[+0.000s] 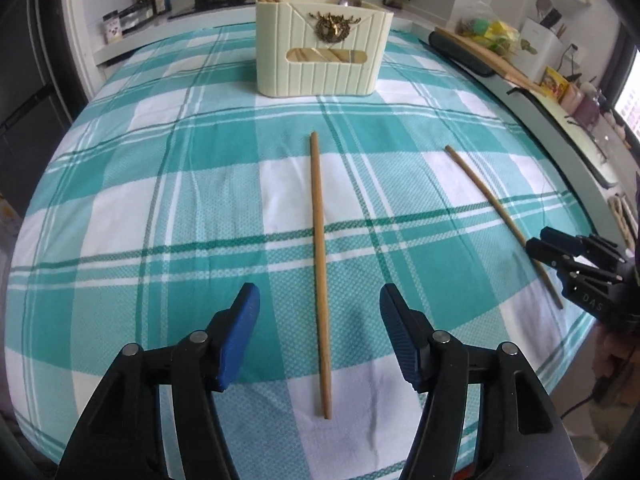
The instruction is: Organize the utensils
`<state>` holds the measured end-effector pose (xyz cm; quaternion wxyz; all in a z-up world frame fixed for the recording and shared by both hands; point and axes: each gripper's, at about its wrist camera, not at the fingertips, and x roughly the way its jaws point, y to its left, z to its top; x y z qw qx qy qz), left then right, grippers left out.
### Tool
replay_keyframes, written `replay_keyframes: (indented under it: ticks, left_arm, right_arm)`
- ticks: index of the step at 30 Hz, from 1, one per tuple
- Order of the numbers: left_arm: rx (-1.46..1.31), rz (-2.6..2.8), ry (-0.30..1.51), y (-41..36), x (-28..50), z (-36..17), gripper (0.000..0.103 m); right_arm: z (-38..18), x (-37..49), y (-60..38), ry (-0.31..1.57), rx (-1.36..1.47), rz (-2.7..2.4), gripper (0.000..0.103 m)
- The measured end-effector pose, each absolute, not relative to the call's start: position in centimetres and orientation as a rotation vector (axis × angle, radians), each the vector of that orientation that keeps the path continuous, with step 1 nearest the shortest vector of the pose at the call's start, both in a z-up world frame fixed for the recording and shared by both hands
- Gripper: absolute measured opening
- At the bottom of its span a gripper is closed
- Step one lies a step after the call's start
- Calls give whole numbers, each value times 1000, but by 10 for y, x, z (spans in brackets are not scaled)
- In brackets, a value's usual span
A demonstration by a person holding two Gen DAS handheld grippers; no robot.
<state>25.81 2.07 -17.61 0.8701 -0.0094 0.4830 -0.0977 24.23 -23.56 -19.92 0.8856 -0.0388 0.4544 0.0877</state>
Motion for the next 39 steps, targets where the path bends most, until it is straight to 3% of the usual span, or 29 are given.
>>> replay_keyframes:
  ticks: [11, 16, 19, 20, 21, 23, 29, 39]
  left_arm:
    - [111, -263, 1100, 5, 342, -191, 64]
    - [125, -258, 1152, 1, 374, -204, 54]
    - [136, -272, 1165, -6, 388, -203, 31]
    - [140, -280, 1167, -9, 391, -202, 14]
    - [144, -283, 1168, -11, 394, -202, 7]
    - [136, -281, 1160, -13, 397, -201, 5]
    - [35, -262, 1031, 5, 383, -157, 5]
    - [-53, -289, 751, 36, 332, -35, 5]
  right_arm:
    - [-197, 298, -226, 1045, -168, 305, 37]
    - [-209, 328, -214, 1088, -212, 331, 38]
    - [-208, 352, -205, 1093, -213, 343, 36]
    - [-208, 361, -201, 1090, -215, 344, 30]
    - [-208, 369, -196, 1084, -224, 341, 26]
    - [-208, 383, -185, 1076, -249, 345, 7]
    - [-190, 394, -182, 1035, -163, 346, 7]
    - [-73, 330, -206, 750, -54, 416, 7]
